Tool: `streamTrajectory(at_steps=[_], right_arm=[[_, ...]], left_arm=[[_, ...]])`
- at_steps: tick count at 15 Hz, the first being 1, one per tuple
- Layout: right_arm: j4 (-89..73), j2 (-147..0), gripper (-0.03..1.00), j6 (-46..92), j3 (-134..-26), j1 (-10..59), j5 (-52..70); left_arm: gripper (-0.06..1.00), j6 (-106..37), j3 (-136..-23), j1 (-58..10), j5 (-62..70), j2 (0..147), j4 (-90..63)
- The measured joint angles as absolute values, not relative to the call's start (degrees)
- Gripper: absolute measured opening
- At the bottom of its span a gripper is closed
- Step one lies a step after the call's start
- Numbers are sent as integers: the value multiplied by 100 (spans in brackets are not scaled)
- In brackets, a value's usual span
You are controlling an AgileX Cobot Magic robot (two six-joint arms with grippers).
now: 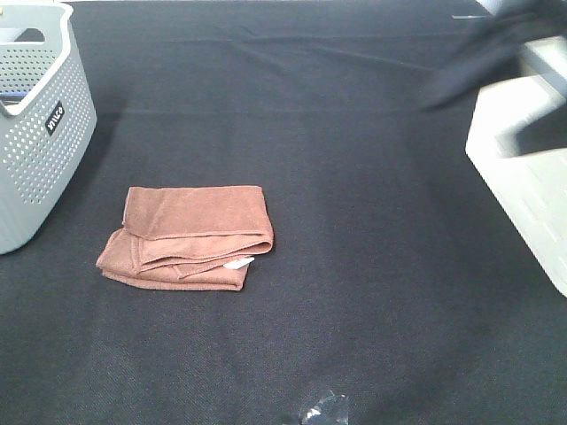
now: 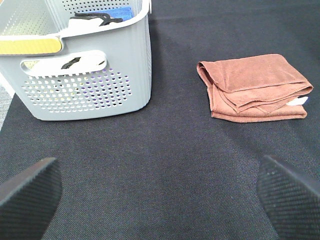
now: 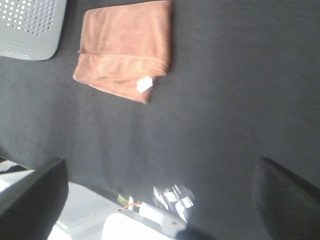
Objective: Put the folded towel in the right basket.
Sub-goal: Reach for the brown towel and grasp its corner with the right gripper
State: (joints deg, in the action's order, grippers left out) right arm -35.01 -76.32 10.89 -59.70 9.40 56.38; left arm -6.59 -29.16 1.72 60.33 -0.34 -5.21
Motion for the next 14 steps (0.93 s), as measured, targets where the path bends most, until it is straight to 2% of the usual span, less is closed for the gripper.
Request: streamTrajectory(at_steps=[2,4,5,9,14], right_arm=[[-3862,-8967,96,1083,-6406,1742,4945],[-4057,-10159,96,1100,-7099,2149,4841],[-4057,-10159,96,1100,-7099,2149,4841],[-4291,-11975,96,1112,-8239,2263,4859],[-4595,-12914,96,1312,-8892,2263,4778]], left_arm=[[99,-659,-2916,172,6033,-34,-521],[99,-659,-2916,172,6033,-34,-521],[99,-659,-2916,172,6033,-34,-521],[99,-659,-2916,172,6033,-34,-521],[99,-659,-2916,172,6033,-34,-521]])
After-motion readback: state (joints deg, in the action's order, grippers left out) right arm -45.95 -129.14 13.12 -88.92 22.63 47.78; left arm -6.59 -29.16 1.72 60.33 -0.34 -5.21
